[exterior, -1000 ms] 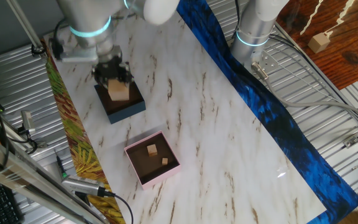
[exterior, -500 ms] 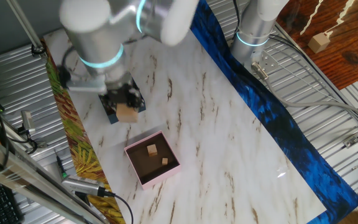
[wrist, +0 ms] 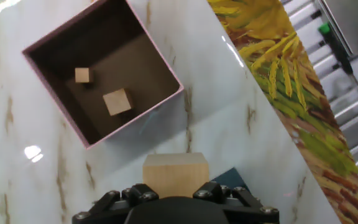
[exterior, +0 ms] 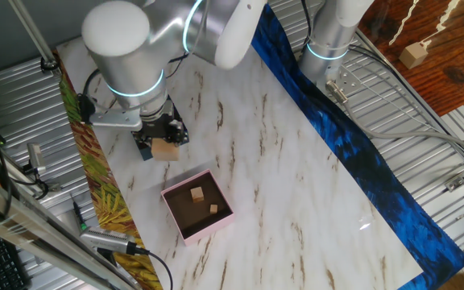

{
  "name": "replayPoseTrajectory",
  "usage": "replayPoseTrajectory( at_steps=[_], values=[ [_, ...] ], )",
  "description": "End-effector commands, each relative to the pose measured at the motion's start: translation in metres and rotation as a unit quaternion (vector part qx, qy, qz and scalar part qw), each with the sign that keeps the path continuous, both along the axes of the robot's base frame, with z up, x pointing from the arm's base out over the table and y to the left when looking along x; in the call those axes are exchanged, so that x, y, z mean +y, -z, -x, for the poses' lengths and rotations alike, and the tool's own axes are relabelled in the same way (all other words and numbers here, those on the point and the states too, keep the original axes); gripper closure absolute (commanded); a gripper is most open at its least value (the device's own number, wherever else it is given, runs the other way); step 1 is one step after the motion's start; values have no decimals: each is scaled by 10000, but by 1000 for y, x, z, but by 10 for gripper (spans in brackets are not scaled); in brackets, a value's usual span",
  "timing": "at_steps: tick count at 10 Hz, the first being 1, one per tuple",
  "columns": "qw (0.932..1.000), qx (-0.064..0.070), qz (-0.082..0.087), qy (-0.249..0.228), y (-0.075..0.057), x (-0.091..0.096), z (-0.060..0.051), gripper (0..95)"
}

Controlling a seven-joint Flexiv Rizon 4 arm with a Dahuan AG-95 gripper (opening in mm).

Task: Move an object from one box to another

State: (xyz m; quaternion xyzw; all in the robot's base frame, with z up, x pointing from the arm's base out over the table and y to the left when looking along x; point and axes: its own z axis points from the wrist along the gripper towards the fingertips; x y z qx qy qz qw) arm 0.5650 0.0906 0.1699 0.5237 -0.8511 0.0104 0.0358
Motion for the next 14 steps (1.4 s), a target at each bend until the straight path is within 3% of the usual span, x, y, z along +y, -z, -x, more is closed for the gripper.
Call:
replayPoseTrajectory(
  at_steps=[1,4,6,10,14],
  values=[
    [9996,54,-202,-200,-8,20,1,950],
    [9994,41,-296,147,-1,106,-6,950],
    [9991,29,-340,234,6,131,-6,950],
    [9995,26,-267,146,9,136,-5,950],
    [9981,-14,-418,-442,9,135,-4,950]
  ],
)
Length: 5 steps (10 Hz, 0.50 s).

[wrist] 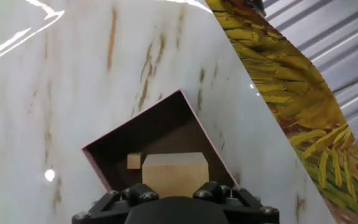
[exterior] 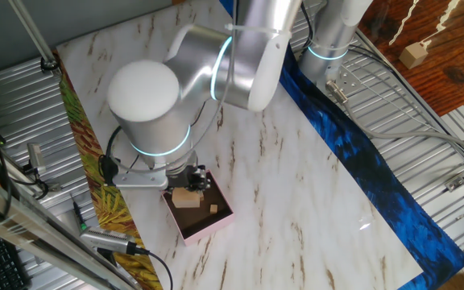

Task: Move an object from one box to another

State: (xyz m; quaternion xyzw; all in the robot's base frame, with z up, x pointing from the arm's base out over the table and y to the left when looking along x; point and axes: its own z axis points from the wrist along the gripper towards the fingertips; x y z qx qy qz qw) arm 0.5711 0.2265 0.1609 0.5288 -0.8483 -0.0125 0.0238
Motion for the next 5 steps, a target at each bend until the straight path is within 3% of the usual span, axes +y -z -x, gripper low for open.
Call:
replayPoseTrajectory(
  at_steps=[1,3,5],
  values=[
    [9984,-40,-171,-530,1,1,1,950],
    [9964,-61,-259,-799,7,10,-3,950],
    [9951,-57,-231,-963,15,16,-4,950]
  ],
)
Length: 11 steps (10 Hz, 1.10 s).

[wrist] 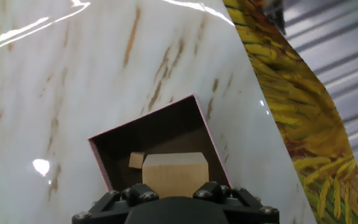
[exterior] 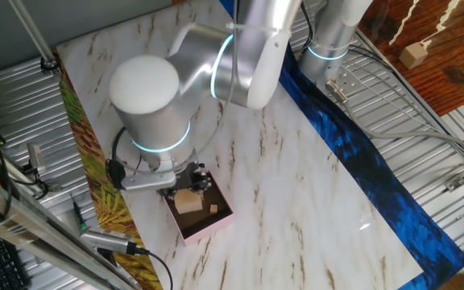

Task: Move an object from one box to another

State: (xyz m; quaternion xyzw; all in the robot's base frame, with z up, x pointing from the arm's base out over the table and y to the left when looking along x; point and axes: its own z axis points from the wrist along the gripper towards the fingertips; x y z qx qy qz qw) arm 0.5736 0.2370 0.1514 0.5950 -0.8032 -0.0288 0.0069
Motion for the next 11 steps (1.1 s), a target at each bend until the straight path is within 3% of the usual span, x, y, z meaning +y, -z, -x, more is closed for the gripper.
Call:
replayPoseTrajectory(
  at_steps=[1,6,11],
  values=[
    [9998,-11,9,-209,9,6,0,950],
    [9988,-94,-20,-486,35,3,9,950],
    [9974,-260,-14,-671,58,-1,7,950]
  ],
)
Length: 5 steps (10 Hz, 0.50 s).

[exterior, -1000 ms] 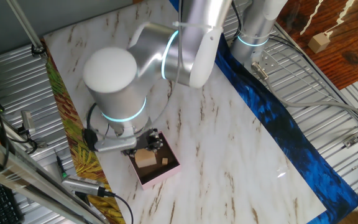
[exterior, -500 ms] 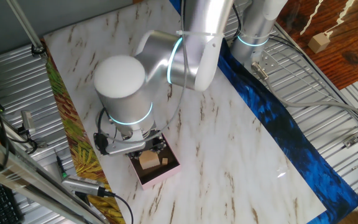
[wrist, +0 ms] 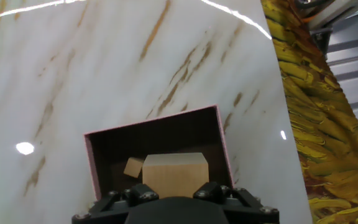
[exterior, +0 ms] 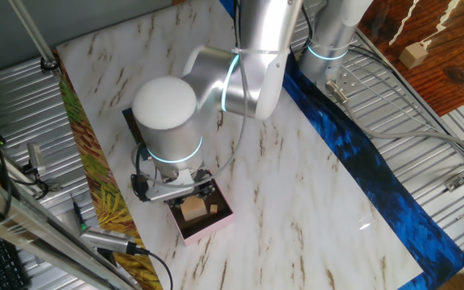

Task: Move an object from one box to another

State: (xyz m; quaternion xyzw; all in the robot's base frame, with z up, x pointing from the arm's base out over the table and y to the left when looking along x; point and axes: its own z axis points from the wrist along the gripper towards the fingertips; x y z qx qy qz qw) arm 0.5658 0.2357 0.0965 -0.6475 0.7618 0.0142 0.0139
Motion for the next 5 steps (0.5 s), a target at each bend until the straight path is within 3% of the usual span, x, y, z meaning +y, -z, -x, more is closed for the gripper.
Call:
replayPoseTrajectory(
  at_steps=[1,3,5],
  values=[
    [10000,-6,3,-26,7,0,-2,950],
    [10000,-7,11,-19,10,2,-3,950],
    [10000,35,32,32,13,5,-4,570]
  ],
)
